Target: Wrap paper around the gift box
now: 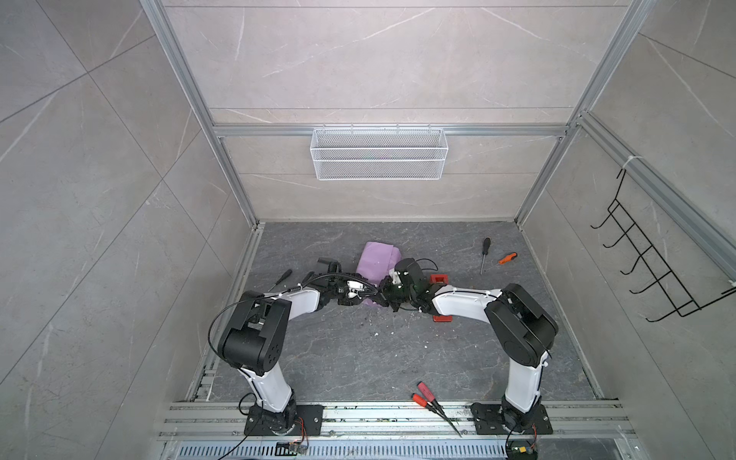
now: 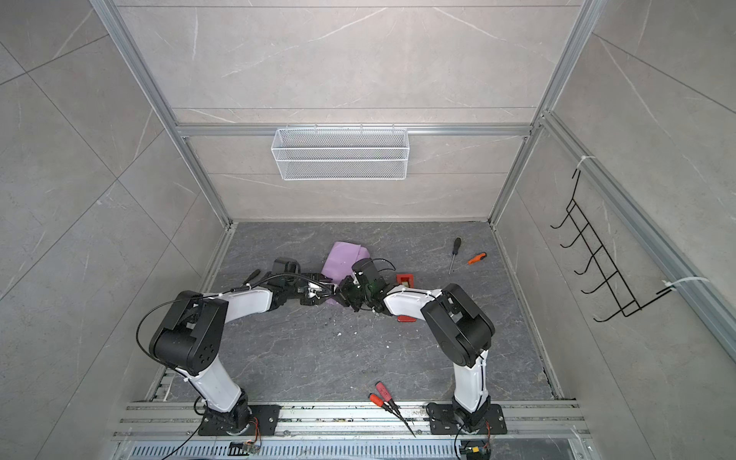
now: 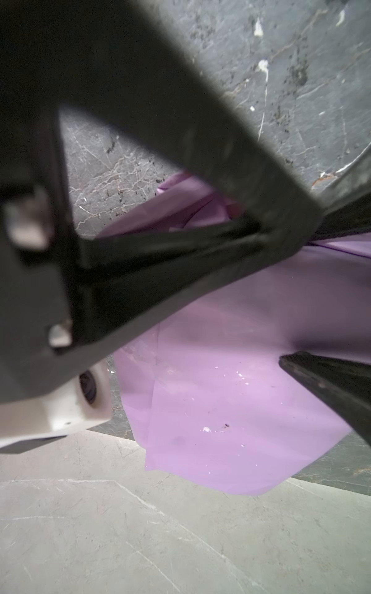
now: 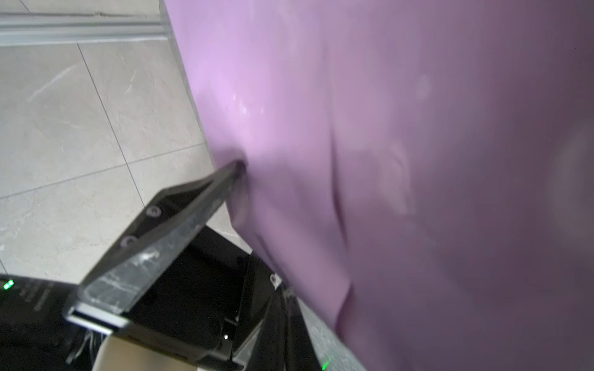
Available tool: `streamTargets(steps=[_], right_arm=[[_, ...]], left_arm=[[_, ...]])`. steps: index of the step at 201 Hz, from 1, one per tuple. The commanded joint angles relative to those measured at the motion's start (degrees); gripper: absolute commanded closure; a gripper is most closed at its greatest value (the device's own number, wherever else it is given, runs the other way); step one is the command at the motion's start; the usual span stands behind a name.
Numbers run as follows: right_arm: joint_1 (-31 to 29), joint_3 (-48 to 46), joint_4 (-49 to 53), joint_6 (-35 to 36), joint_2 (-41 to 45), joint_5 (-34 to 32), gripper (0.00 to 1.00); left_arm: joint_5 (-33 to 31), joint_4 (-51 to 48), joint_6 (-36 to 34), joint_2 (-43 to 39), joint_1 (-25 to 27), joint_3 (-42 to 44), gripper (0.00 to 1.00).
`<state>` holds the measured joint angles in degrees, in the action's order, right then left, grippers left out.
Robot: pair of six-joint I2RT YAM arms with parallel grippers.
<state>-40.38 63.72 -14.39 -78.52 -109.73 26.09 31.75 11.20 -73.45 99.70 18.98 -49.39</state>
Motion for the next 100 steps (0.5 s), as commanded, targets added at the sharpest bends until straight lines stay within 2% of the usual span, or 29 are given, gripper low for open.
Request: streamTargets(steps=[1, 33, 100], right_arm=[[-1.84, -0.51, -0.67, -0.3, -0.32, 2.3, 0.89], [-2.15, -1.46, 0.5, 0.69, 0.91, 2.05, 0.81], [-2.13, -6.59, -0.98, -0.83, 3.53, 1.42, 0.71]], left_arm=[[-5.58, -8.3, 2.26, 3.77, -0.34, 1.31, 0.42], [-5.68, -8.2, 2.17, 3.92, -0.32, 1.24, 0.42], [-5.72, -8.52, 2.09, 4.15, -0.28, 0.85, 0.42]])
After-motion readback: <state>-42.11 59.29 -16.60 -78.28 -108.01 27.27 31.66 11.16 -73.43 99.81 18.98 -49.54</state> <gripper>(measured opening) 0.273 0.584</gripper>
